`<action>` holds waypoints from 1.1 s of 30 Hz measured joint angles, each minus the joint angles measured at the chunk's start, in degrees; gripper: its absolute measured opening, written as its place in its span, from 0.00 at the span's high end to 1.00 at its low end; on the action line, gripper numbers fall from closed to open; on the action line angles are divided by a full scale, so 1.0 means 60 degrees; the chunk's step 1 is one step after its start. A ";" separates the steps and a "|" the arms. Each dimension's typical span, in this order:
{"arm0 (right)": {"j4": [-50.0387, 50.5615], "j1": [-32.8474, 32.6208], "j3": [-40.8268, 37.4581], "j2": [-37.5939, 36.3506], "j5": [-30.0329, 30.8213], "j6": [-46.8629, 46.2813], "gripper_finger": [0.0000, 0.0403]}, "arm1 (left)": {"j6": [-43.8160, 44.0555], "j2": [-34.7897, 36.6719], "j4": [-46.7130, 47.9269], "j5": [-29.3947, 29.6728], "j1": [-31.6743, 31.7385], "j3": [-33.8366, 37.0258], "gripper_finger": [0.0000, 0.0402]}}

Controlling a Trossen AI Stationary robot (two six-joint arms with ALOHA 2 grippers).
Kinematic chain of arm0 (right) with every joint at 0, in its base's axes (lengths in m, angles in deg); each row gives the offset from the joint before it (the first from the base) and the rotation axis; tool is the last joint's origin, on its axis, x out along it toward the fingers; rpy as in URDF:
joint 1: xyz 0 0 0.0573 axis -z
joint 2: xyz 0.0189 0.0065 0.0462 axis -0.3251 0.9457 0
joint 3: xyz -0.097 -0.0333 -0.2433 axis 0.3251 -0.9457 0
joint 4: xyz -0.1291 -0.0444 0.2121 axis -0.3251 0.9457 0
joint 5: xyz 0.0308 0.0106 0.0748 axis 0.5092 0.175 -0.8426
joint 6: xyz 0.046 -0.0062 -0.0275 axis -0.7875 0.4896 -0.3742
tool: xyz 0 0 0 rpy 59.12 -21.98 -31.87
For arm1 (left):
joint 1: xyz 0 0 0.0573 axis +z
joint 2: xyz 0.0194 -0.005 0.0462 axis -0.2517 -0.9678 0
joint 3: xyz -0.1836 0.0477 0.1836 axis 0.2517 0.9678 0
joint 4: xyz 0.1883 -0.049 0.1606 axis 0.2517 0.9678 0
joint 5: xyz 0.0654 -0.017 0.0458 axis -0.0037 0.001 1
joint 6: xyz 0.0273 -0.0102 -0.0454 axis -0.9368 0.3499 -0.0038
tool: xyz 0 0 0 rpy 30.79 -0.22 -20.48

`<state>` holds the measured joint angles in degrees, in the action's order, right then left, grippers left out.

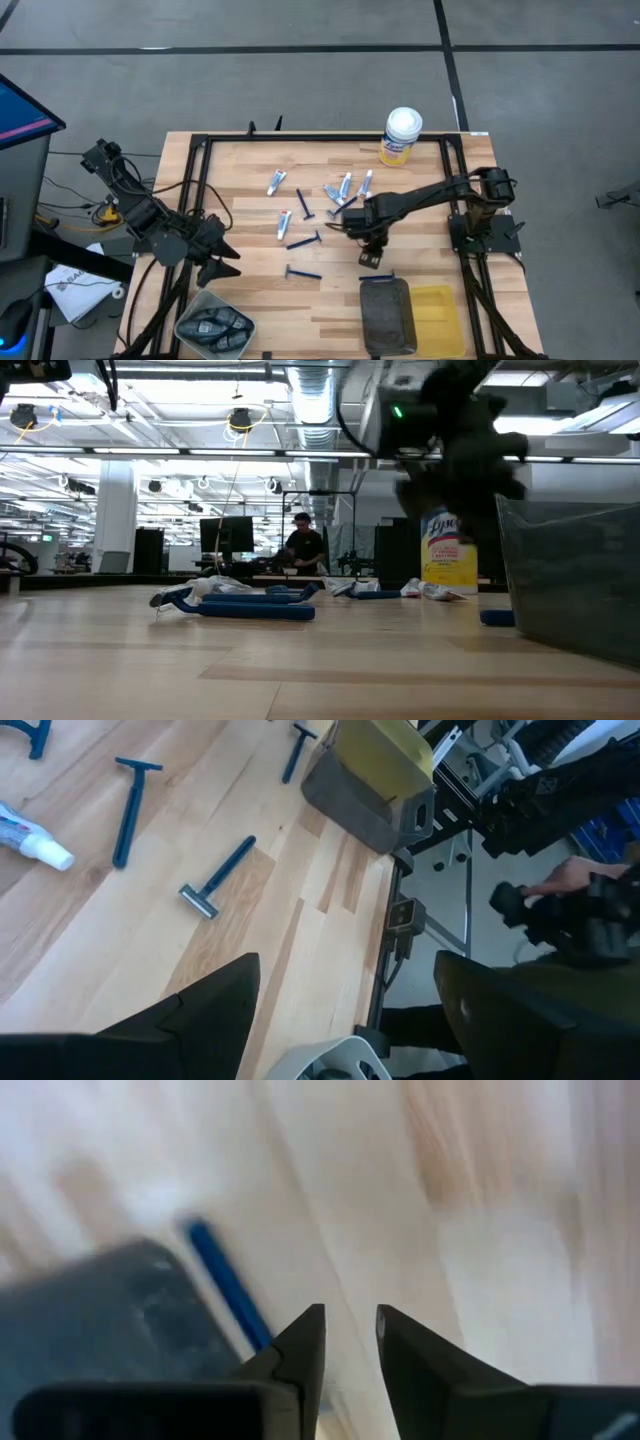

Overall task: Pick & Place Travel size toiletries
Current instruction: Put the razor into the yellow bin

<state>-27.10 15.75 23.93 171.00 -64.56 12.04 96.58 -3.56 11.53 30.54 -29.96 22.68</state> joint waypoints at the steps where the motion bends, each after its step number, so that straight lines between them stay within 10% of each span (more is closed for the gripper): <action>1: -0.0025 -0.0031 0.0193 0.0000 0.0103 0.0380 0.77 | 0.0000 0.0000 0.0007 0.0065 0.0000 0.0000 0.26; 6: 0.0106 -0.0272 0.1008 0.0000 0.0122 0.2253 0.76 | -0.0003 0.0003 0.0010 0.0249 0.0000 -0.0001 0.26; 13: 0.0730 -0.0174 0.1223 0.0000 -0.1195 0.3651 0.98 | -0.0003 0.0000 0.0068 0.0249 0.0000 -0.0001 0.26; 33: 0.0929 0.0355 -0.0430 0.0000 -0.2722 0.6082 1.00 | -0.0003 0.0000 0.0150 0.0321 0.0000 -0.0001 0.26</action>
<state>-21.52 17.89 21.34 171.00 -80.89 48.53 96.56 -3.56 12.44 32.47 -29.96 22.67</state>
